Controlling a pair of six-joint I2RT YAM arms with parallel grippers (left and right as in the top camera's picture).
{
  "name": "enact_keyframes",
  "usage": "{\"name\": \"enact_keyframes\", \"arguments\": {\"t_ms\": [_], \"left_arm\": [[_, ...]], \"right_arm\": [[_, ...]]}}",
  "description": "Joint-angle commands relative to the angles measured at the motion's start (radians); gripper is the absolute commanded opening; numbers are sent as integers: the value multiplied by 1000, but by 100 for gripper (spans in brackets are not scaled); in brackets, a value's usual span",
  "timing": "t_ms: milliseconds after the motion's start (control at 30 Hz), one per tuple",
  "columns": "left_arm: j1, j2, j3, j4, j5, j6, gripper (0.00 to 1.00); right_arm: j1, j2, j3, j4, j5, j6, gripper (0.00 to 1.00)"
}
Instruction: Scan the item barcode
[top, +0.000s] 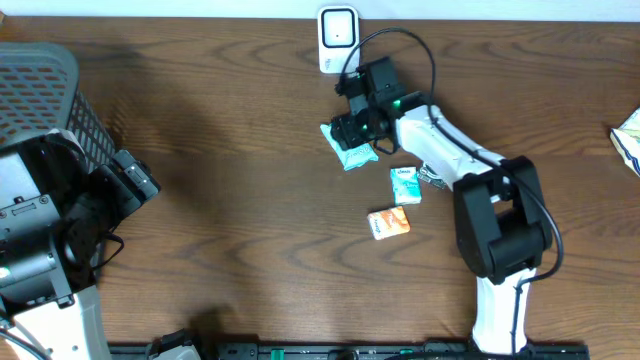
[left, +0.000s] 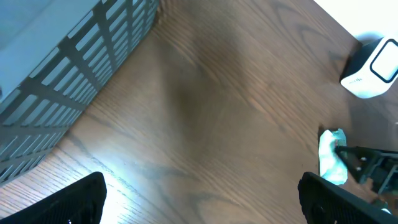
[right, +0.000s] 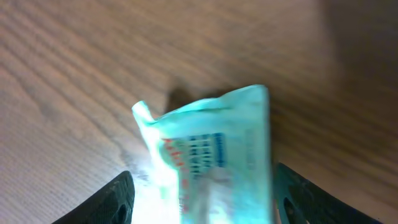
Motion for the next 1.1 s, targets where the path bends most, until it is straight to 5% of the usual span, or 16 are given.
{"name": "enact_keyframes", "arguments": {"t_ms": [0, 233, 400, 433, 600, 867, 1000, 1067], "left_arm": [[5, 0, 16, -2, 9, -2, 98], [5, 0, 16, -2, 9, -2, 98], [5, 0, 16, -2, 9, -2, 98], [5, 0, 16, -2, 9, -2, 98], [5, 0, 16, -2, 9, -2, 98], [5, 0, 16, -2, 9, -2, 98], [5, 0, 16, -2, 9, -2, 98], [5, 0, 16, -2, 9, -2, 98]], "right_arm": [[23, 18, -10, -5, 24, -30, 67], [32, 63, -16, -29, 153, -29, 51], [40, 85, -16, -15, 148, -18, 4], [42, 82, -12, -11, 149, -13, 1], [46, 47, 42, 56, 150, -11, 1], [36, 19, 129, 395, 280, -10, 1], [34, 21, 127, 350, 276, -6, 1], [34, 31, 127, 270, 229, -3, 16]]}}
